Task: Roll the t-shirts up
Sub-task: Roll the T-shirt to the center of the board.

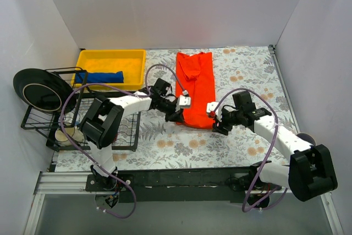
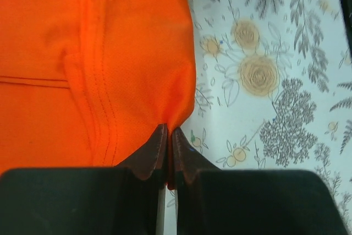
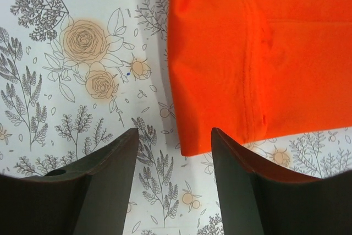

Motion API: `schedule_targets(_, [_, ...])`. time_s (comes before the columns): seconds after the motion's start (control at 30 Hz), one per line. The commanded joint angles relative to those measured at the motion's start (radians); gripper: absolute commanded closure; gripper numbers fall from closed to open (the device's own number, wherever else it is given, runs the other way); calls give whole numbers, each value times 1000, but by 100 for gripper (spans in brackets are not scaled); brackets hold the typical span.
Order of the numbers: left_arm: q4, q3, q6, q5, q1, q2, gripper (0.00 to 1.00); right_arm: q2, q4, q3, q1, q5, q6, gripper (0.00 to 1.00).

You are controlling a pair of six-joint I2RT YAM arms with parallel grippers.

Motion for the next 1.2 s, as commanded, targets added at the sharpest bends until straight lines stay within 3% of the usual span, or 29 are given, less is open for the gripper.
schedule_targets(0.0, [-114,142,-220,195,48,58,100,-49,117,-55,30,-11,-91,35])
schedule_targets(0.17, [-148,194,-249,252,64,90,100,-108,234,-153,78,39,-115,31])
schedule_targets(0.4, [-192,230,-242,274,88,128,100,-68,369,-199,126,98,-98,31])
schedule_targets(0.73, [-264,288,-224,301,136,174,100,87,576,-232,175,156,-101,31])
schedule_targets(0.9, [-295,293,-206,312,150,187,100,188,791,-238,195,294,-49,35])
schedule_targets(0.97, [-303,286,-193,308,153,187,100,217,829,-218,195,345,-26,41])
schedule_targets(1.07, [-300,279,-199,298,156,185,100,256,812,-175,195,348,-17,64])
schedule_targets(1.1, [-292,273,-206,292,157,181,93,257,755,-164,195,334,-22,79])
schedule_targets(1.17, [-245,254,-236,251,160,162,77,251,678,-128,195,288,-19,89])
